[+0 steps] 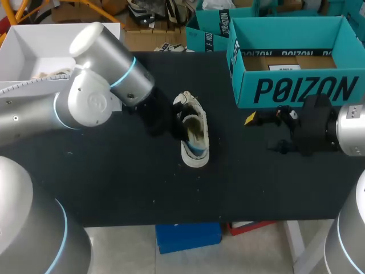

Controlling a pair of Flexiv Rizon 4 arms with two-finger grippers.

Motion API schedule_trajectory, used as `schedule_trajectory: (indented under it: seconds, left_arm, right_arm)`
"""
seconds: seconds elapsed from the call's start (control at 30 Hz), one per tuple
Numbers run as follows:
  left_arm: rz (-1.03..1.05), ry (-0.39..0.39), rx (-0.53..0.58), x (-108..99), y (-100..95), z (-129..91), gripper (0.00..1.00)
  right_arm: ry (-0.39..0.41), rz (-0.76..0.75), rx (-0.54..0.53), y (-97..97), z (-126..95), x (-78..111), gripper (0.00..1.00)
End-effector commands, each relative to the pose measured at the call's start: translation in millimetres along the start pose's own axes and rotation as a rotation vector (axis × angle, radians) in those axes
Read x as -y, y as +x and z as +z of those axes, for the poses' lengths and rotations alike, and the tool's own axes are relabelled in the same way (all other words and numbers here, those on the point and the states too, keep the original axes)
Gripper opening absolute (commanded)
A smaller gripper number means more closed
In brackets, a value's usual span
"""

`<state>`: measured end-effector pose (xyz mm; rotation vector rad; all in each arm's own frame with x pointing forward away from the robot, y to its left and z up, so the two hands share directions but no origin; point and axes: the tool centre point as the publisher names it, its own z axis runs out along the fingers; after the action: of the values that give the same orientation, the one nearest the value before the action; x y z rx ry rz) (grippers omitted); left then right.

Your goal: Take the shoe out of the shoebox, open the shoe tongue, remove and reinsert the insole, then place the shoe into the shoebox

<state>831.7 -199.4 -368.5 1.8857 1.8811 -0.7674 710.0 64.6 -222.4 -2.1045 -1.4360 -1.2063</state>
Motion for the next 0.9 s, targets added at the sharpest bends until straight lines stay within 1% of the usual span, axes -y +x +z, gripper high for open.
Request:
schedule_trajectory:
  seconds: [0.03,0.13,0.4,0.73,0.8,0.9]
  left_arm:
    - [0.005,0.01,-0.007,-0.1,-1.9,7.2,0.0]
    - [0.008,0.022,-0.018,-1.4,-2.8,11.9,0.0]
    - [0.023,0.05,-0.06,3.1,-3.2,25.7,0.0]
    - [0.026,0.081,-0.163,-5.5,3.5,43.7,0.0]
    - [0.021,0.086,-0.173,-8.7,4.9,44.3,0.0]
    - [0.029,0.088,-0.177,-10.1,-0.8,34.1,0.0]
  right_arm:
    - [0.0,0.0,0.001,0.5,0.3,-0.1,1.0]
    - [0.0,0.0,0.001,0.5,0.3,-0.1,1.0]
    - [0.0,0.0,0.001,0.5,0.3,-0.1,1.0]
    - [0.0,0.0,0.001,0.5,0.3,-0.1,1.0]
    - [0.0,0.0,0.001,0.5,0.3,-0.1,1.0]
    - [0.0,0.0,0.001,0.5,0.3,-0.1,1.0]
